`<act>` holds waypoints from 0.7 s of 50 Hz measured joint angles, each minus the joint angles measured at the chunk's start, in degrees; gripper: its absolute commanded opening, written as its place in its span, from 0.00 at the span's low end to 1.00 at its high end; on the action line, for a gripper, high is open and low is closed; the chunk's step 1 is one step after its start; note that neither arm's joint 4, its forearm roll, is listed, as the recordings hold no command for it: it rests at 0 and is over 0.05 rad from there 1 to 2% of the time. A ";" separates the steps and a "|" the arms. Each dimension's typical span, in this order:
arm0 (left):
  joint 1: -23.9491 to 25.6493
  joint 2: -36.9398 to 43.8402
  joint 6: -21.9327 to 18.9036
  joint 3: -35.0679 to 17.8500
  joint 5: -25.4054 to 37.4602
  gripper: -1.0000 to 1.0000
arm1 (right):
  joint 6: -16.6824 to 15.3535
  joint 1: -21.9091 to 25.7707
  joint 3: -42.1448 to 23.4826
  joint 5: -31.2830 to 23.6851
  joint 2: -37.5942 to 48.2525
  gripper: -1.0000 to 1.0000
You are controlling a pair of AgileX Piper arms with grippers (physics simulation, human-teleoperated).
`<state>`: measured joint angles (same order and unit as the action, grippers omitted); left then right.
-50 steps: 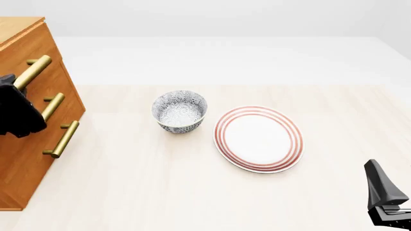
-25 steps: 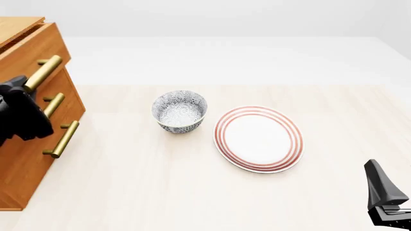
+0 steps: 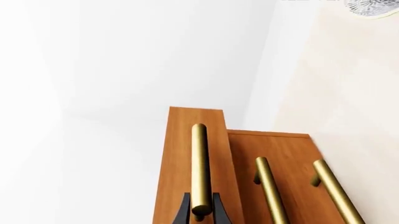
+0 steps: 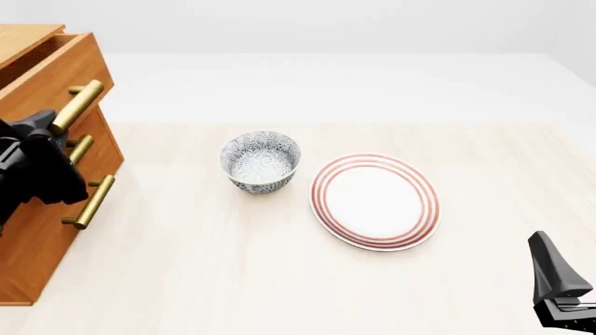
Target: Open the top drawer of the cabinet.
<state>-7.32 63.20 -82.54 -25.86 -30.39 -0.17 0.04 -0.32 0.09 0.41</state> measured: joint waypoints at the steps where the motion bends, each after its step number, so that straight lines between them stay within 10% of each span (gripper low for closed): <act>1: 0.05 0.00 0.00 0.01 -0.03 0.00 | 0.00 0.00 0.00 0.00 0.00 1.00; 35: 6.37 1.83 -0.31 -0.87 -1.22 0.00 | 0.00 0.00 0.00 0.00 0.00 1.00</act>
<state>-0.95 65.03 -82.85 -26.72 -31.62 -0.18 0.04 -0.32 0.08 0.41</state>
